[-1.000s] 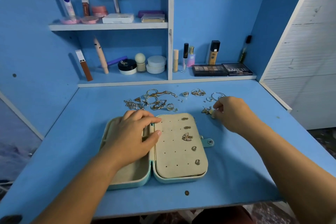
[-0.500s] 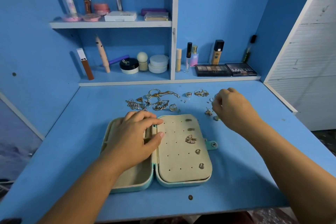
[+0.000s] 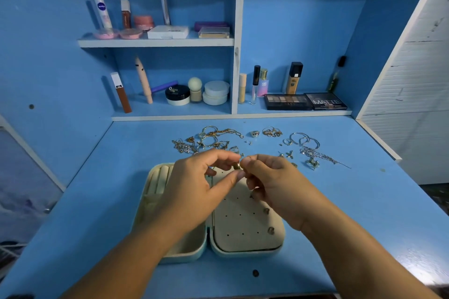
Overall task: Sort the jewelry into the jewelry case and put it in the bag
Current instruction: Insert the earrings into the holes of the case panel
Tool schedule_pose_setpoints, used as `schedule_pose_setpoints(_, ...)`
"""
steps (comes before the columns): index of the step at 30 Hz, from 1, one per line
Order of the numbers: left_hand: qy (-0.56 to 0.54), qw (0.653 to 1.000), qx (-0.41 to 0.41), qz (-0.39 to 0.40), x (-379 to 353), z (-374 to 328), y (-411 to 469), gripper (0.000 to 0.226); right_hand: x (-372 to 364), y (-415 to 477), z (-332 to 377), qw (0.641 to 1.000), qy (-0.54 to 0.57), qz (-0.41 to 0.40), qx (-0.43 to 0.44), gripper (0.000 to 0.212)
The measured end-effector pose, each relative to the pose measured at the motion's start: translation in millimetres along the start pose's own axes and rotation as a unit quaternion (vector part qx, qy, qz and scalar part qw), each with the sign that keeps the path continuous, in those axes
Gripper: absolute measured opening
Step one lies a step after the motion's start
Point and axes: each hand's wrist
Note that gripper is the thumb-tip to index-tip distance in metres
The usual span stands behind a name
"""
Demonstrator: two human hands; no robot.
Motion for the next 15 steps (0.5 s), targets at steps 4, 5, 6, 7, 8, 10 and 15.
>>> schedule_pose_setpoints(4, -0.008, 1.000, 0.004, -0.020, -2, -4, -4, 0.024, -2, -1, 0, 0.995, 0.085, 0.023, -0.035, 0.022)
schedule_pose_setpoints(5, -0.011, 1.000, 0.004, -0.023, -3, -5, -5, 0.025, -2, -2, 0, 0.994, 0.097, 0.029, -0.043, 0.022)
schedule_pose_setpoints(6, -0.009, 1.000, 0.004, -0.024, -4, -5, -5, 0.025, -1, -2, 1, 0.994, 0.093, 0.034, -0.047, 0.023)
schedule_pose_setpoints(7, -0.005, 1.000, 0.004, -0.023, -4, -5, -5, 0.025, 0, -3, 3, 0.996, 0.068, 0.032, -0.046, 0.023)
schedule_pose_setpoints(8, 0.001, 1.000, 0.005, -0.021, -3, -4, -5, 0.024, 1, -3, 6, 0.999, 0.012, 0.023, -0.041, 0.023)
schedule_pose_setpoints(10, 0.019, 1.000, 0.011, -0.014, -1, 0, -3, 0.022, 10, -1, 9, 0.985, -0.165, -0.029, -0.029, 0.022)
schedule_pose_setpoints(15, 0.087, 0.995, 0.036, 0.025, 5, 15, 6, 0.021, 36, 13, 8, 0.894, -0.437, -0.089, -0.025, 0.021)
Point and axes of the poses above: each hand's wrist, its own y-axis towards the middle knuckle, its own x-axis out of the back of the hand, z = x × y, and after that the axes turned 9 degrees about z, right-handed
